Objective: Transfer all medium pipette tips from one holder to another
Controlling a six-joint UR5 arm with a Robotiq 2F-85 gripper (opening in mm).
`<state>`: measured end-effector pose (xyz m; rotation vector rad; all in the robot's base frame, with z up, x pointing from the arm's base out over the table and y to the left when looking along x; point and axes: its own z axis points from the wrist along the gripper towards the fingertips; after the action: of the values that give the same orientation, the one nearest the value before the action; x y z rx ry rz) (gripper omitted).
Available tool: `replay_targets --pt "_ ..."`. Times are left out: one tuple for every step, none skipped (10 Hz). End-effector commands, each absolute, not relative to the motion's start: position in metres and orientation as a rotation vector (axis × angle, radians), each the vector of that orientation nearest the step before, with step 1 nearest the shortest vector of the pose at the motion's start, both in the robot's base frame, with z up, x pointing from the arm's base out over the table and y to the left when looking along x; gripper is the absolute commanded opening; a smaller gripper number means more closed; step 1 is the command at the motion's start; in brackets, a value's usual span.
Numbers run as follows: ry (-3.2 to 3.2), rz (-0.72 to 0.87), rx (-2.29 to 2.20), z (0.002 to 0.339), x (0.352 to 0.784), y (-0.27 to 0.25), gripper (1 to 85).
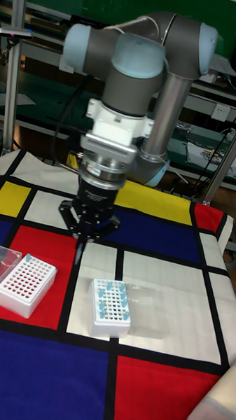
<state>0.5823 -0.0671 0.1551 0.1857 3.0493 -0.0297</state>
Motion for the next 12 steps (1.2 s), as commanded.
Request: replay_targets --pt "3.031 -0.045 0.123 0.149 0.581 -0.1 1.0" --pt "3.026 -0.048 0.106 0.146 0.58 -0.106 1.0" --pt "3.024 -0.072 0.095 0.143 0.579 -0.113 1.0" --pt "3.018 -0.079 0.085 0.14 0.577 -0.119 1.0" --pt "3.013 -0.078 0.087 0.136 0.576 -0.122 1.0" --pt "3.011 -0.11 0.099 0.132 0.575 -0.13 1.0" --pt "3.013 -0.104 0.12 0.129 0.573 -0.13 1.0" --pt "3.009 -0.098 0.138 0.126 0.573 -0.129 1.0" --pt "3.006 -0.097 0.157 0.124 0.573 -0.126 1.0" --pt "2.995 -0.099 0.174 0.122 0.574 -0.122 1.0" --pt "2.989 -0.106 0.188 0.12 0.574 -0.119 1.0" --pt "2.987 -0.113 0.195 0.12 0.573 -0.118 1.0"
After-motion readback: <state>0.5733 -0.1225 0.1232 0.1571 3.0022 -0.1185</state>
